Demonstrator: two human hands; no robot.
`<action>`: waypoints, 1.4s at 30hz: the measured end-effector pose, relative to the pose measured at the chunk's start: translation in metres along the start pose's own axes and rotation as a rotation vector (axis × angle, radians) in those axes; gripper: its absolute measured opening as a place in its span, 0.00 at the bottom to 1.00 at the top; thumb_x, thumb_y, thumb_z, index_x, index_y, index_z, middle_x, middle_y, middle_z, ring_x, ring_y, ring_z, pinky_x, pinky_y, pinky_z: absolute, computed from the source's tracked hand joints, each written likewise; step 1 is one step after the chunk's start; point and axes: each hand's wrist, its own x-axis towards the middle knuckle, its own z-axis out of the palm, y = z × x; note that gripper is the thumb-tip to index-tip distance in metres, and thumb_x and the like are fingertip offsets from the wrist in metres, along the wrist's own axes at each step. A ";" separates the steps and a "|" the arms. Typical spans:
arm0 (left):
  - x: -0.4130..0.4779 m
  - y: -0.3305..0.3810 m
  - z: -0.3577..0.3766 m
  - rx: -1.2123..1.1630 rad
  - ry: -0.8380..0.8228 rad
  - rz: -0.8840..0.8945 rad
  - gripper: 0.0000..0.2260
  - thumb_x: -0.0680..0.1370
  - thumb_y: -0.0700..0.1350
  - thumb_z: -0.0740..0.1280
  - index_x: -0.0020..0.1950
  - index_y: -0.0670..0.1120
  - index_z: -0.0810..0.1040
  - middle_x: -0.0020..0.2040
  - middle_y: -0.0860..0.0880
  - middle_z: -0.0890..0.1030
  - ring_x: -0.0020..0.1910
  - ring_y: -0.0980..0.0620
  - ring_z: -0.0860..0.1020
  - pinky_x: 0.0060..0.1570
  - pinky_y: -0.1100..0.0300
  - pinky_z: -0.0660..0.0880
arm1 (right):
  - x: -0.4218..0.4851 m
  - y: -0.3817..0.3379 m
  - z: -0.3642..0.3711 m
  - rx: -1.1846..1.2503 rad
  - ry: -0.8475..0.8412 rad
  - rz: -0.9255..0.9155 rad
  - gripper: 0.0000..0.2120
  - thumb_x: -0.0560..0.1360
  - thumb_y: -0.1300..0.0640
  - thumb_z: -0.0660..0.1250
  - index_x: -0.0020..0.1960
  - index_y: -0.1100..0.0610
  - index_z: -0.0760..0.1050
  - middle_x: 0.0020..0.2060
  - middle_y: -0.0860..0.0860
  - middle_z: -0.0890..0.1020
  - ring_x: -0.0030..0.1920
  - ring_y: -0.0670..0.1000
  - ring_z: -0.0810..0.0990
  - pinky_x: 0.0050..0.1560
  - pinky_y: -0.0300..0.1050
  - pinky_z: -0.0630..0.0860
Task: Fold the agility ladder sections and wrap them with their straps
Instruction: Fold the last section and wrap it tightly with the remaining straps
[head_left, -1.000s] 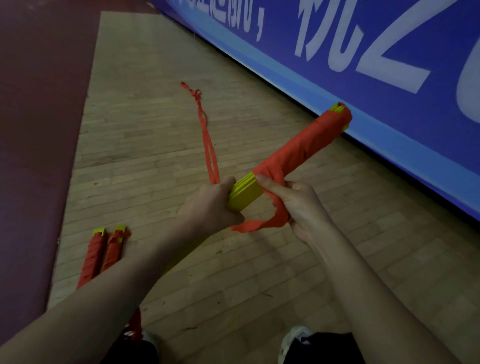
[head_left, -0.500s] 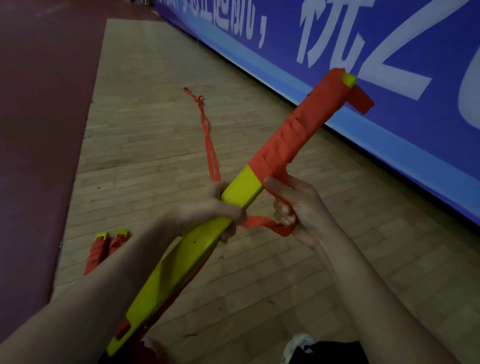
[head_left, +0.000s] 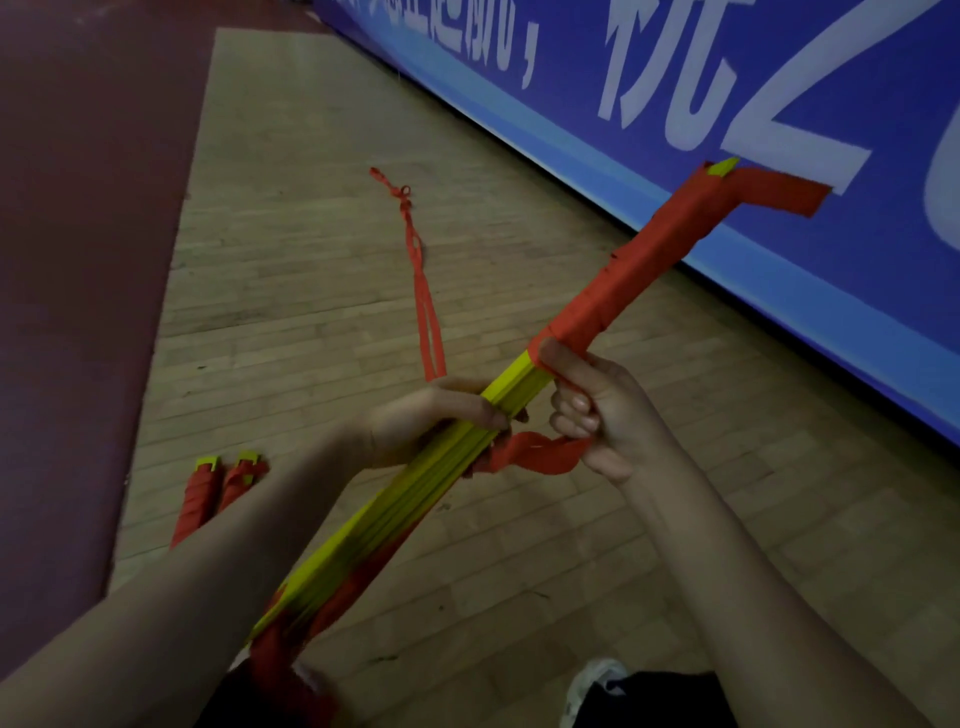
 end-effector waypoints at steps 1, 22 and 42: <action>0.001 -0.002 0.000 0.071 0.035 0.001 0.20 0.68 0.43 0.72 0.57 0.38 0.74 0.43 0.42 0.77 0.37 0.48 0.77 0.35 0.58 0.76 | 0.002 0.001 -0.001 -0.002 0.040 0.000 0.10 0.66 0.57 0.70 0.38 0.59 0.70 0.16 0.46 0.63 0.15 0.41 0.58 0.16 0.33 0.54; 0.017 -0.028 0.004 0.873 0.554 0.154 0.14 0.76 0.55 0.68 0.56 0.49 0.72 0.41 0.51 0.77 0.39 0.47 0.78 0.43 0.46 0.76 | 0.010 -0.006 -0.012 -0.134 0.327 -0.034 0.11 0.71 0.53 0.74 0.38 0.59 0.75 0.21 0.47 0.71 0.20 0.42 0.67 0.20 0.35 0.64; 0.004 -0.014 -0.017 0.200 0.379 0.159 0.13 0.74 0.44 0.72 0.56 0.43 0.76 0.39 0.43 0.77 0.33 0.44 0.78 0.34 0.56 0.75 | 0.002 -0.003 -0.011 -0.388 0.198 -0.078 0.06 0.70 0.56 0.74 0.38 0.54 0.77 0.23 0.47 0.71 0.19 0.43 0.67 0.19 0.35 0.64</action>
